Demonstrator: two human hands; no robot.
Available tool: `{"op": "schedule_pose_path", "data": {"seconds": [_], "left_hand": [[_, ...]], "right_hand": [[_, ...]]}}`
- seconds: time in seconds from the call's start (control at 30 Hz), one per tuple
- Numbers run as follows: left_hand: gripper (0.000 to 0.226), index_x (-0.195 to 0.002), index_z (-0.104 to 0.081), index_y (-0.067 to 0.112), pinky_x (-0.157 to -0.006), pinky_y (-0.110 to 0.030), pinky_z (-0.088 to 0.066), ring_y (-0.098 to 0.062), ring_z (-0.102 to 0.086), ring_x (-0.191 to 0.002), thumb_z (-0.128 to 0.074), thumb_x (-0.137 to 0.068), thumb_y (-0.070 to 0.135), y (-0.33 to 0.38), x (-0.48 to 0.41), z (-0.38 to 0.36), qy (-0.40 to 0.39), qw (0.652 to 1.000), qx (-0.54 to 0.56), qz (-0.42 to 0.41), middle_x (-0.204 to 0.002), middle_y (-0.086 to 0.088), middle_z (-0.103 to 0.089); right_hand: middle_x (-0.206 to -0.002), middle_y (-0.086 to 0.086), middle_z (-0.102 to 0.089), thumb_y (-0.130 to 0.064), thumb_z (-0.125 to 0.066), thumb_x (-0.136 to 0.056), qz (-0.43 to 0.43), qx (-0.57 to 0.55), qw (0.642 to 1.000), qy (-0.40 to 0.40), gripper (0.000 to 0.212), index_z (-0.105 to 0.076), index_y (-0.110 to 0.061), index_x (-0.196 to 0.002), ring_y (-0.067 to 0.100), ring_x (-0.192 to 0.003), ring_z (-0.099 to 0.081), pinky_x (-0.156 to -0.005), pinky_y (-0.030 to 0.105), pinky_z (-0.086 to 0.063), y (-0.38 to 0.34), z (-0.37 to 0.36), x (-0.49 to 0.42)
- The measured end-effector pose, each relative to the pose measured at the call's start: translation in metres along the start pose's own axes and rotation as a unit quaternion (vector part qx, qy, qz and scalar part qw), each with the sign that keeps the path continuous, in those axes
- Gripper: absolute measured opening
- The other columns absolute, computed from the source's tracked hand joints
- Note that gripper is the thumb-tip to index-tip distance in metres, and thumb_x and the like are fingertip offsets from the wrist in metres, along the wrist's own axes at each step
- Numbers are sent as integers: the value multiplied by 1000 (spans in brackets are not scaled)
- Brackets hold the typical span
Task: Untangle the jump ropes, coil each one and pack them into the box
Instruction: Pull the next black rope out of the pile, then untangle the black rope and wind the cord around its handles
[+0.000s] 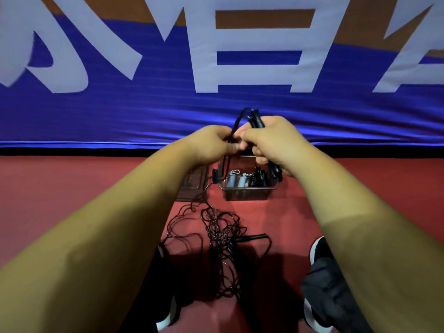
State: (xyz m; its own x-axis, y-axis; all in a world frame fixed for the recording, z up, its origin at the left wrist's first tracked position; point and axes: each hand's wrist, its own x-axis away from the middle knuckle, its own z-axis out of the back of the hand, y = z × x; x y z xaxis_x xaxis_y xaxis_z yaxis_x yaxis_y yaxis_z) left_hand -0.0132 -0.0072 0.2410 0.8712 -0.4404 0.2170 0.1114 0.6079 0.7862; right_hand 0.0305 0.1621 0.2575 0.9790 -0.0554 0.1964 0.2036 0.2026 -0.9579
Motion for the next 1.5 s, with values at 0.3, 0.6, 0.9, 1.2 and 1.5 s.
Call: {"op": "schedule_pose_path", "data": {"seconds": [0.3,0.6,0.9,1.2,1.5], "left_hand": [[19,-110,-58,22,-68,-33,-55,-21,-76,-73,-70,-97,29,29,-1,-5,77,995,49,-50,-85,-2,-64],[4,-93,-62,20,-59,-30,-39,-14,-57,-71,-66,-93,22,39,-15,-19,196,969,-105,-109,-77,5,-63],[35,-115,-64,28,-68,-37,-51,-24,-64,-80,-43,-97,8,41,-12,-21,157,974,-105,-129,-93,-2,-71],[30,-103,-63,22,-59,-38,-59,-23,-74,-60,-36,-97,11,47,-11,-23,179,980,-46,-74,-77,-5,-65],[24,-96,-65,19,-59,-36,-58,-22,-75,-67,-41,-98,19,51,-10,-18,208,978,31,-6,-80,-8,-71]], "right_hand": [[-71,7,-68,-17,-62,-94,-13,93,995,43,15,-72,-7,-89,19,-52,-49,-49,32,-43,4,16,-5],[-62,11,-68,-22,-64,-89,-16,282,959,20,14,-61,-14,-78,25,-49,-61,-60,38,-50,4,21,5],[-73,10,-70,-26,-85,-90,-66,54,996,-34,32,-61,-12,-104,16,-53,-68,-46,24,-51,-7,32,25],[-73,1,-63,-27,-64,-89,10,292,955,55,11,-59,-17,-88,24,-66,-57,-59,35,-42,6,30,12],[-84,2,-62,-30,-51,-101,37,347,933,84,18,-53,-18,-88,22,-72,-58,-57,36,-38,6,21,6]]}}
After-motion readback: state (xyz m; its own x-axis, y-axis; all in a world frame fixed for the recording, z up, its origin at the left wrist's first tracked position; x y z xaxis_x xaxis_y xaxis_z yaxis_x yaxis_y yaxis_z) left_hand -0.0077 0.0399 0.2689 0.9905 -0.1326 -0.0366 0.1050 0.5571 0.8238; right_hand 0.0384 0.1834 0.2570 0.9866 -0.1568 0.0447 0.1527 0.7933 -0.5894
